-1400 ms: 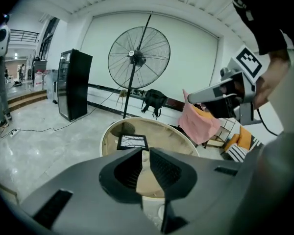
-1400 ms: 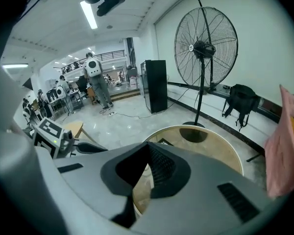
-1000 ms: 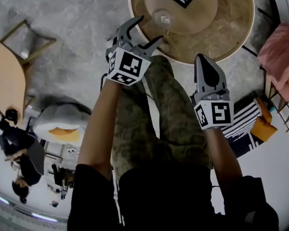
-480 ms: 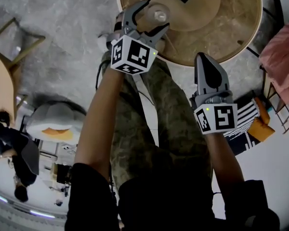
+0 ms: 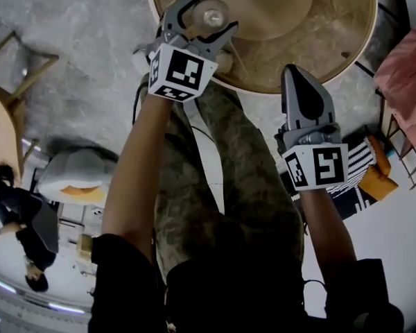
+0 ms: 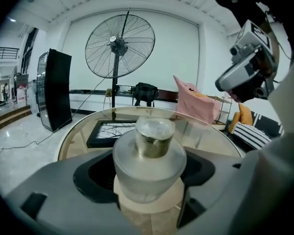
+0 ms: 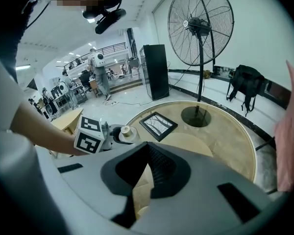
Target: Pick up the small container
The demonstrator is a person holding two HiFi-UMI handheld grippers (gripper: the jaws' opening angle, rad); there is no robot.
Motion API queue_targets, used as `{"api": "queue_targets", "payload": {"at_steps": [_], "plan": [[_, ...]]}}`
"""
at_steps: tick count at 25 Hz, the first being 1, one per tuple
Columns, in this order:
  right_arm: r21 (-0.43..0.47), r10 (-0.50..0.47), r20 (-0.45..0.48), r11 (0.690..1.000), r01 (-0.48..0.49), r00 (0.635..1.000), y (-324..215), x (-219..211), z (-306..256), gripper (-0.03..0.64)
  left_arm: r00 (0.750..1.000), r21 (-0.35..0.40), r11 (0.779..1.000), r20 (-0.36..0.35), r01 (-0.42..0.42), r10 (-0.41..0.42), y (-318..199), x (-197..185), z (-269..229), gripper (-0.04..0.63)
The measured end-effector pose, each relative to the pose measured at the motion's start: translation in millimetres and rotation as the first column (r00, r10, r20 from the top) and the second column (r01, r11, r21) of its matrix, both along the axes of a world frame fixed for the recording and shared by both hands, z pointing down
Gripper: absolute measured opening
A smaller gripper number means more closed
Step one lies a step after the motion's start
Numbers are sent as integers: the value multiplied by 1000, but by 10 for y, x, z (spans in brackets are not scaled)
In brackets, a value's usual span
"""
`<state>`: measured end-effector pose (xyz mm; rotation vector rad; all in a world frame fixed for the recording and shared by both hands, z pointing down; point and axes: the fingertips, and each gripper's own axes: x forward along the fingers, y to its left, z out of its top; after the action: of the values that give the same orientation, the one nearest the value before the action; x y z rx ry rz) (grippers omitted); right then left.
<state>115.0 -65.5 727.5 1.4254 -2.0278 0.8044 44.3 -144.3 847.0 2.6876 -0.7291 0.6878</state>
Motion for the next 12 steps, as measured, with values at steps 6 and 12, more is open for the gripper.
{"api": "queue_targets", "payload": {"at_steps": [6, 12], "plan": [[-11, 17, 5, 1000, -17, 1000, 103, 53, 24, 21, 999, 9, 1000, 45, -20, 19, -19, 38, 76, 364], [-20, 38, 18, 999, -38, 999, 226, 87, 51, 21, 997, 32, 999, 75, 5, -7, -55, 51, 100, 353]]}}
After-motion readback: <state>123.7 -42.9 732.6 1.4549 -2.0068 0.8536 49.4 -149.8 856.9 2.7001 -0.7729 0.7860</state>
